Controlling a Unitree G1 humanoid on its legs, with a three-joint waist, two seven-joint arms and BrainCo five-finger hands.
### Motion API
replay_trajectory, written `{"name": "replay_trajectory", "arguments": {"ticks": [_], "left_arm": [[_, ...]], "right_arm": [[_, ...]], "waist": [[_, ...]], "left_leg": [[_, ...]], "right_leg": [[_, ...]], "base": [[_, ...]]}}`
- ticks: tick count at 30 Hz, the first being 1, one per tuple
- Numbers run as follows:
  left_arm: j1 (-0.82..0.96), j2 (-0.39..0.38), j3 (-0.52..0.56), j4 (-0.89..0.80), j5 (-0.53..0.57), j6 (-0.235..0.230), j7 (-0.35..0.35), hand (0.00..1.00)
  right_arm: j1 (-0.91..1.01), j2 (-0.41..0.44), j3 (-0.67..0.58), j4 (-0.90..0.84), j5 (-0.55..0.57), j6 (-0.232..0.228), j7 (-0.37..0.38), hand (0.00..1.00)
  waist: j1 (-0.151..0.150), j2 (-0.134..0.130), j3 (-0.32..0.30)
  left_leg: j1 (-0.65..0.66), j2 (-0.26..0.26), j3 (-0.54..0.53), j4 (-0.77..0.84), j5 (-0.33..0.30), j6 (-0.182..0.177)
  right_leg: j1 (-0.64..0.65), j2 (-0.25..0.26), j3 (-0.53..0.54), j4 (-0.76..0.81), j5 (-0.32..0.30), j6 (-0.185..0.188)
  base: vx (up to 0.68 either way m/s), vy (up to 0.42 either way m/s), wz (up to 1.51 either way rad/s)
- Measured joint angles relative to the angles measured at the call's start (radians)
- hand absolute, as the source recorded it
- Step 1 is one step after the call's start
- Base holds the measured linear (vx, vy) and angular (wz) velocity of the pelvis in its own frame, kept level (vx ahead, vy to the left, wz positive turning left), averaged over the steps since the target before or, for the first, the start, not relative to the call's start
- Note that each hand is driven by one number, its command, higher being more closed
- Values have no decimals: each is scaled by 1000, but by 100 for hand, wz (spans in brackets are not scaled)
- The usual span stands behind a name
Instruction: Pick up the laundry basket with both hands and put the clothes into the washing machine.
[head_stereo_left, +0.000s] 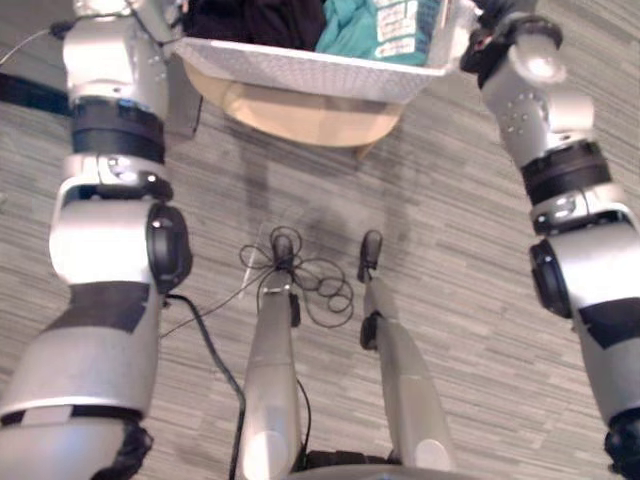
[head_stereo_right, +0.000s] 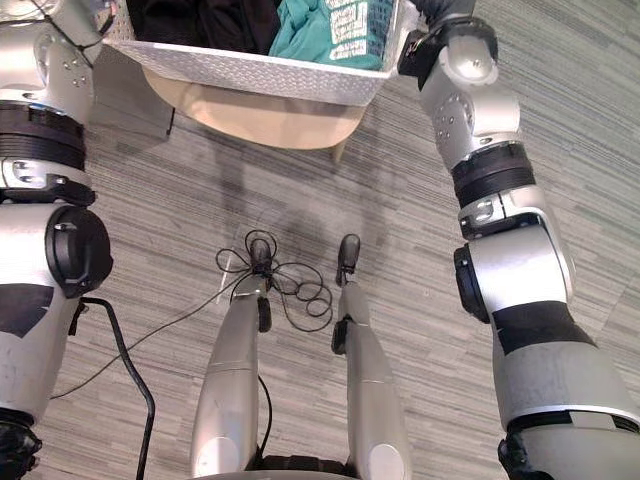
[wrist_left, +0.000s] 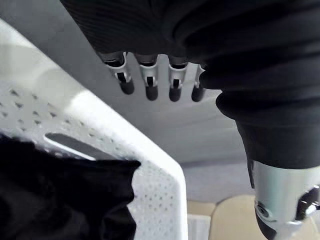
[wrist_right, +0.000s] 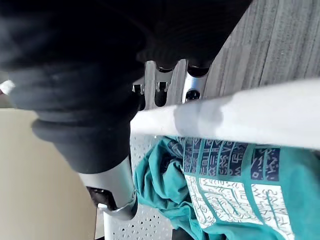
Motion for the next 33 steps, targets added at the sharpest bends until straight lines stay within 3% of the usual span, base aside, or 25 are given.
{"name": "replay_trajectory", "arguments": {"ticks": [3, 8, 13, 17, 19, 22, 24, 26, 29, 33], "left_arm": [[57, 17, 34, -37, 10, -1, 1, 0], [265, 50, 75, -140, -14, -42, 27, 0], [551, 82, 86, -317, -73, -85, 31, 0], [838, 67, 175, -520, -86, -142, 45, 0], [956, 34, 205, -608, -92, -153, 46, 0], [1147, -87, 234, -767, -89, -163, 44, 0], [1309, -215, 233, -843, -88, -170, 42, 0], [1413, -305, 230, -892, -83, -170, 31, 0], [1563, -413, 219, -925, -48, -171, -2, 0], [1683, -521, 174, -897, -8, -170, -57, 0]], "right_arm": [[0, -44, 1, -33, -2, -1, 1, 0], [97, -121, -10, -187, -32, -33, 17, 0], [416, -127, -132, -261, -99, -30, 20, 0], [740, -127, -290, -408, -139, -29, 25, 0], [891, -126, -350, -492, -146, -28, 41, 0], [1115, -109, -481, -627, -177, -27, 62, 0], [1290, -29, -572, -725, -195, -31, 64, 0], [1395, 37, -596, -774, -213, -32, 79, 0], [1535, 165, -599, -784, -229, -30, 103, 0], [1637, 298, -609, -782, -262, -18, 109, 0]], "waist": [[-2, 0, 0], [-1, 0, 0], [4, 0, 0], [0, 1, -1], [-1, 3, -2], [-1, 9, -11], [-1, 15, -109], [-1, 24, -138], [-2, 32, -231], [-4, 62, -302]], "left_leg": [[-3, 2, 0, 12, -2, 1], [26, 2, 6, 26, -19, 10], [137, -9, 30, -1, -30, 19], [249, -28, 54, -51, -31, 21], [304, -36, 55, -70, -32, 22], [410, -57, 57, -115, -33, 23], [443, -70, 52, -155, -35, 26], [513, -80, 50, -191, -34, 25], [602, -101, 47, -260, -34, 26], [730, -121, 45, -313, -32, 25]], "right_leg": [[0, 1, 0, 8, 0, 0], [22, -2, 7, 32, -13, 15], [107, -17, 19, 52, -50, 19], [174, -39, 27, 87, -87, 26], [204, -48, 26, 122, -116, 26], [261, -69, 21, 191, -179, 29], [273, -84, 10, 216, -226, 32], [324, -95, -1, 231, -255, 33], [364, -117, -7, 269, -308, 40], [453, -141, -17, 307, -359, 50]], "base": [[-7, -11, -3], [-11, -9, 0], [18, -1, 8], [46, -3, 5], [74, -22, 13], [74, -24, 20], [119, -11, 23], [135, 3, 20], [140, 6, 18], [147, 10, 15]]}}
